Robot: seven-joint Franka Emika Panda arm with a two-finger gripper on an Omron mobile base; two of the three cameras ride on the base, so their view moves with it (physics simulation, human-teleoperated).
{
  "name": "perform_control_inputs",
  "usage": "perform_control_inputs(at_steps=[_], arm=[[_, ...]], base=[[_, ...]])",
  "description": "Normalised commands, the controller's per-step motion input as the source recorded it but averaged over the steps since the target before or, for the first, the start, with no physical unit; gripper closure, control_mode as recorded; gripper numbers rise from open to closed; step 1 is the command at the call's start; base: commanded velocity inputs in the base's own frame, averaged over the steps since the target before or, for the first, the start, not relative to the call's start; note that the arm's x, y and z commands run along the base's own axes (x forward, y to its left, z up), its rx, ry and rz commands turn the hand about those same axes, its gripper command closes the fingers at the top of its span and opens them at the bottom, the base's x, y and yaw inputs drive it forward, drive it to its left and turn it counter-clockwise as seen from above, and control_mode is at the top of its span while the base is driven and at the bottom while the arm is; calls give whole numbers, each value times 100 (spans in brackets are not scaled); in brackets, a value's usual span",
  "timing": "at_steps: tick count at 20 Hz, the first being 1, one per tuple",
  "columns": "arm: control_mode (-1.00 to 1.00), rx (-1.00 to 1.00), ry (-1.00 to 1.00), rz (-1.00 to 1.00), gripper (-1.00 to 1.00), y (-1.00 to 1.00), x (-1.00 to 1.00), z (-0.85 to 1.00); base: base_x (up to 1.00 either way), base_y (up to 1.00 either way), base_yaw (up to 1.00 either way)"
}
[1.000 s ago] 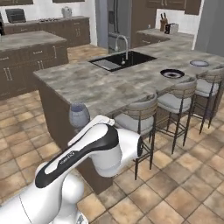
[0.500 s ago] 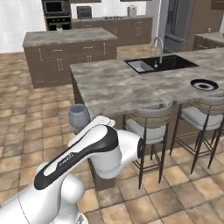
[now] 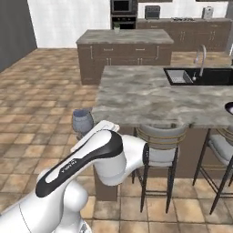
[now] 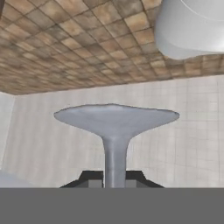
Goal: Retrieve the wine glasses from the counter and place one next to each plate.
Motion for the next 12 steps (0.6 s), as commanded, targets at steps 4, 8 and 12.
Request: perform_control_inputs(at_steps=[4, 8, 12], arm=[[100, 0, 0, 0, 100, 0, 0, 0], [100, 0, 0, 0, 100, 0, 0, 0], [100, 0, 0, 0, 100, 0, 0, 0]], base=[[-19, -100, 60], [-42, -100, 34], [-69, -100, 24]])
